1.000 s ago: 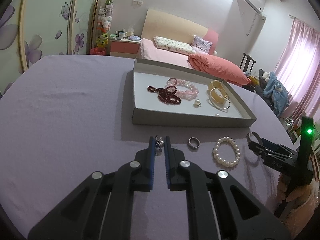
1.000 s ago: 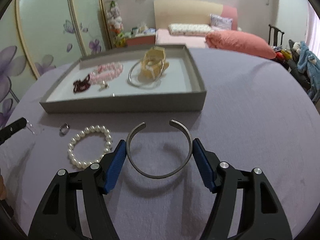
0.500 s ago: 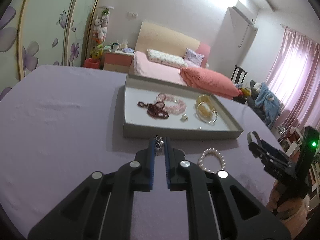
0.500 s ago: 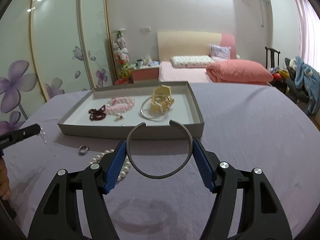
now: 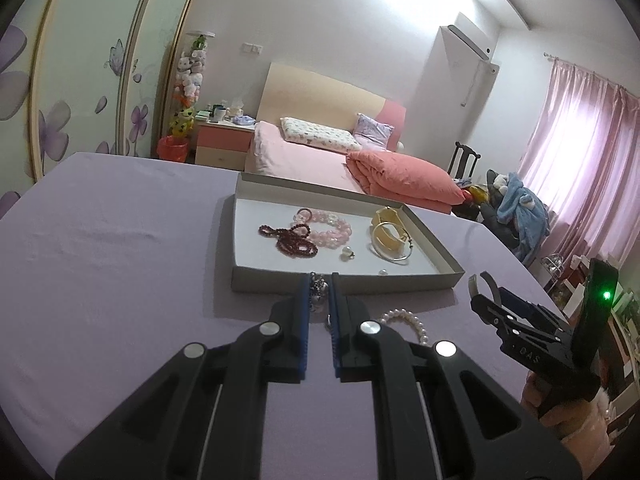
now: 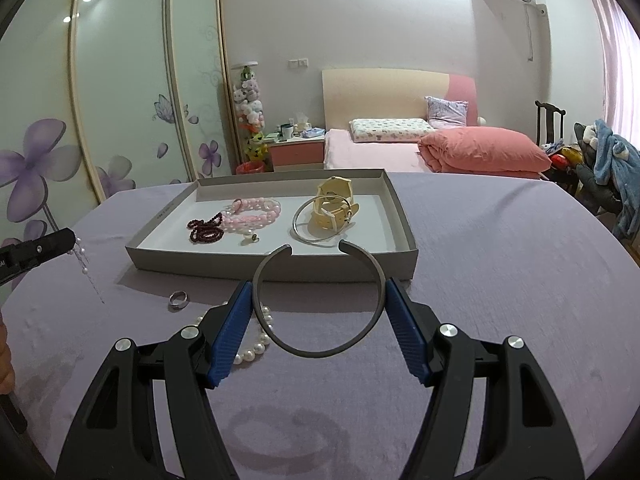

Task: Organize jewelry
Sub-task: 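Carry the stud earrings and cuff bangle into the tray and open both grippers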

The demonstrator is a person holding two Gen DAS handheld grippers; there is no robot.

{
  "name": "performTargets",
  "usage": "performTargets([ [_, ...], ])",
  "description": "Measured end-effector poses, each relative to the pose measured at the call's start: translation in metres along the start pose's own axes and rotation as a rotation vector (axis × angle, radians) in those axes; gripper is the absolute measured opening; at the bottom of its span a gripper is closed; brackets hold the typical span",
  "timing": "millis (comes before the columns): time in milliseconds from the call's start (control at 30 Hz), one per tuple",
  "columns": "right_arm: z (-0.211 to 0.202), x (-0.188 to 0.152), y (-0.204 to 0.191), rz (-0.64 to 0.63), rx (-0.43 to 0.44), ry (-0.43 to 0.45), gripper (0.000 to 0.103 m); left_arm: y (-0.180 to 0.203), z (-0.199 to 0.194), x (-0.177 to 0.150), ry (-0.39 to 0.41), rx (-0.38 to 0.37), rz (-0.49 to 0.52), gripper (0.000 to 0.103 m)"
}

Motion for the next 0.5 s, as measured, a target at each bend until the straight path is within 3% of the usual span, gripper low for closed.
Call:
performTargets([
  [500,-0.007,0.015,-0.005,0.003,0.006,0.059,0.067,0.008,0.006,0.01,0.018,0.012,0.03,0.01],
])
Point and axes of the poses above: each gripper's, at about its wrist camera, not at the fingertips, and z roughly the way its jaws point, y to its right, x to its top, the point moved 1 cm from there along z, roughly the way its jaws point, and after that the axes turned 7 degrees about z, right-handed, at the moved point
